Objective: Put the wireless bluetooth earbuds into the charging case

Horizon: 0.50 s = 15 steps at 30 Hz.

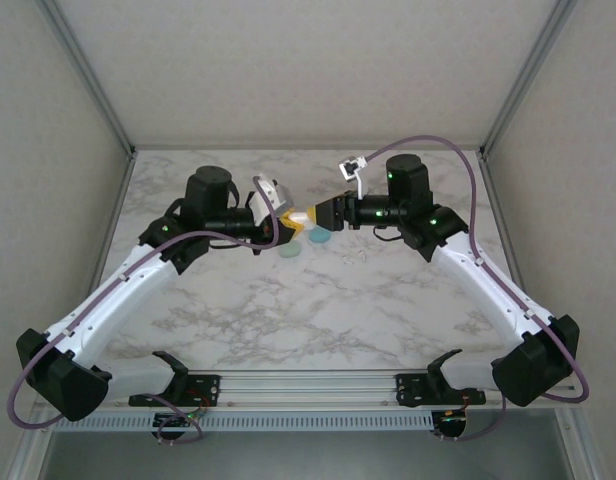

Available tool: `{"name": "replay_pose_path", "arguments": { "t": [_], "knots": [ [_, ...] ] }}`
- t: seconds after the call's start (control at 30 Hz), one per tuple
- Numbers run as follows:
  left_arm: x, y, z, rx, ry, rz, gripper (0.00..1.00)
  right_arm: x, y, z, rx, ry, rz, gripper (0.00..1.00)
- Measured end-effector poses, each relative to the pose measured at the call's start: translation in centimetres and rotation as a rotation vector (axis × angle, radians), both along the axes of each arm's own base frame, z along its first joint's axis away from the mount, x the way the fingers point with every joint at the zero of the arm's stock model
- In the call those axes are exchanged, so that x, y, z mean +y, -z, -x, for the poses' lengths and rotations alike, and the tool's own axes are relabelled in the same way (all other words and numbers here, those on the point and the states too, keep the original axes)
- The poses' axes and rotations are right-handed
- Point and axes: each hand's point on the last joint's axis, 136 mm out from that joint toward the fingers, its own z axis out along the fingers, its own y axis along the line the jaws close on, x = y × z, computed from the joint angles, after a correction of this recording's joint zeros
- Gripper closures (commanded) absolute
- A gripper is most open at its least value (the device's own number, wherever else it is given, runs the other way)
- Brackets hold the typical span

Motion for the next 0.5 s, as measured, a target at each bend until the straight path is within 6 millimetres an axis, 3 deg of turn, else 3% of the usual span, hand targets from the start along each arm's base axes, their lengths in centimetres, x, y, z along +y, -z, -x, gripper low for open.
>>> {"name": "replay_pose_path", "arguments": {
  "t": [0.3, 0.43, 0.5],
  "knots": [
    [-0.5, 0.0, 1.0, 0.024, 0.042, 0.008, 0.91, 0.2, -0.2, 1.0, -0.053, -0.076, 0.002, 0.33],
    [-0.7, 0.1, 0.8, 0.024, 0.04, 0.008, 0.92, 0.7, -0.7, 1.4, 0.003, -0.124, -0.011, 0.21],
    [-0.7, 0.2, 0.7, 0.023, 0.039, 0.008, 0.92, 1.0, -0.5, 1.5, 0.033, -0.148, -0.015, 0.2]
  ]
}}
